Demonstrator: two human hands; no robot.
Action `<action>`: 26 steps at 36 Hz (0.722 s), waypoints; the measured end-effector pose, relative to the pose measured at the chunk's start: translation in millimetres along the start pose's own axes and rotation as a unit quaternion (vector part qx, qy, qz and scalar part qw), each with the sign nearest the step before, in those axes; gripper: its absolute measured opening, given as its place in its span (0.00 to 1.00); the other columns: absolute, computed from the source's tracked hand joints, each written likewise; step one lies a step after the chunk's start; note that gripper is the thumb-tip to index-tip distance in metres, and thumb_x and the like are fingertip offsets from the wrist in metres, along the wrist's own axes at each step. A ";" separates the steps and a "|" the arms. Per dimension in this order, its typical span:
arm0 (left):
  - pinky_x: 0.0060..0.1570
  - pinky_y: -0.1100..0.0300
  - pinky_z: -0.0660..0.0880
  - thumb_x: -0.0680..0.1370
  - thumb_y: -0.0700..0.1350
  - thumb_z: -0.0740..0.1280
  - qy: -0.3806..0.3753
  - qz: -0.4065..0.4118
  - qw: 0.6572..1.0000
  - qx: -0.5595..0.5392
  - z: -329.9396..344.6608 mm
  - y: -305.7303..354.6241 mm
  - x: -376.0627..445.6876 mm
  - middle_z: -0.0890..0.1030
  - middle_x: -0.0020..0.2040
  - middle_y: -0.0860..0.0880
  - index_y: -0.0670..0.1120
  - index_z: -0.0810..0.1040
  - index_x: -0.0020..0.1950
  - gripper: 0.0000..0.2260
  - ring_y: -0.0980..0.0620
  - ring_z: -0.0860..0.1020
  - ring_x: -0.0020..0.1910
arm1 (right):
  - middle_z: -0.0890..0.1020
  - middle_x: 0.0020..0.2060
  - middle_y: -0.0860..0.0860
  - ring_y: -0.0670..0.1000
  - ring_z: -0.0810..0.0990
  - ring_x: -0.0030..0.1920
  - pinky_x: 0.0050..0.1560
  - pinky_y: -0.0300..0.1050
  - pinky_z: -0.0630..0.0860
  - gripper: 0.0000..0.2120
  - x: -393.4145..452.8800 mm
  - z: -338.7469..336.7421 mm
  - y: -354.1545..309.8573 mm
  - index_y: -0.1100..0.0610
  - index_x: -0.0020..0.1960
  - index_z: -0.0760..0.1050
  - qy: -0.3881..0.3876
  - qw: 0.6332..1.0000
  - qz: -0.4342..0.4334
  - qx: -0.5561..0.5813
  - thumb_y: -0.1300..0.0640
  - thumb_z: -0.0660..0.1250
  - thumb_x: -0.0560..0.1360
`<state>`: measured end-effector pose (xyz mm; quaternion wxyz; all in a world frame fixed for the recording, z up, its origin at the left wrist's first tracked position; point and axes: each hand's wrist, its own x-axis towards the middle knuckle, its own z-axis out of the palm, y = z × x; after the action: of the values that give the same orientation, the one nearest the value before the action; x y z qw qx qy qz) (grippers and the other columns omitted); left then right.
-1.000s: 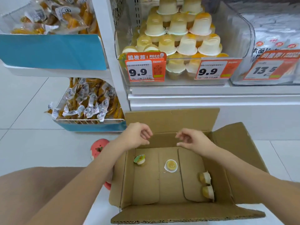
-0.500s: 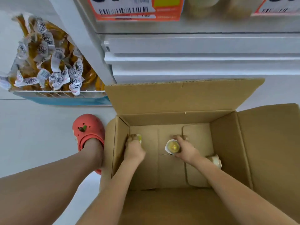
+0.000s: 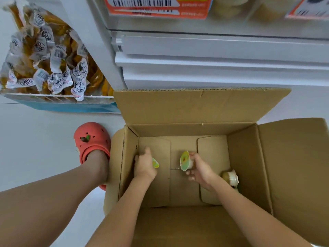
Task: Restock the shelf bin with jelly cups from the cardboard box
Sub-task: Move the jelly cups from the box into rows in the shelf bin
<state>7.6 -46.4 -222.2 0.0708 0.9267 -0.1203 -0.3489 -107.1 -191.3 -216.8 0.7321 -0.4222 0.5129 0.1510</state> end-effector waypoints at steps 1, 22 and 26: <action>0.52 0.52 0.75 0.70 0.37 0.71 0.004 0.004 1.000 -0.026 -4.1 2.0 -3.6 0.75 0.53 0.42 0.45 0.63 0.63 0.26 0.44 0.72 0.56 | 0.75 0.38 0.54 0.48 0.70 0.29 0.27 0.38 0.64 0.09 -4.7 -2.2 -1.4 0.52 0.51 0.70 -0.020 0.999 0.022 0.038 0.52 0.52 0.80; 0.45 0.58 0.80 0.73 0.44 0.72 -0.183 0.286 0.839 -0.426 -234.0 111.6 -178.0 0.78 0.49 0.45 0.44 0.67 0.59 0.19 0.53 0.81 0.43 | 0.82 0.38 0.52 0.46 0.77 0.31 0.29 0.34 0.71 0.10 -229.4 -0.5 -158.6 0.58 0.57 0.73 -0.116 0.931 -0.316 -0.143 0.55 0.66 0.77; 0.43 0.55 0.81 0.79 0.37 0.61 -0.170 0.305 0.758 -0.551 -283.2 125.5 -213.0 0.73 0.53 0.42 0.43 0.68 0.56 0.07 0.49 0.77 0.45 | 0.81 0.42 0.53 0.49 0.79 0.37 0.30 0.35 0.73 0.10 -278.6 -3.6 -190.5 0.58 0.56 0.74 -0.078 0.897 -0.419 -0.117 0.57 0.66 0.76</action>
<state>18.7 -95.6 150.3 0.6501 0.5673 -0.1933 -0.4671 -104.2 -248.9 115.7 0.7105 -0.6678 0.2078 -0.0782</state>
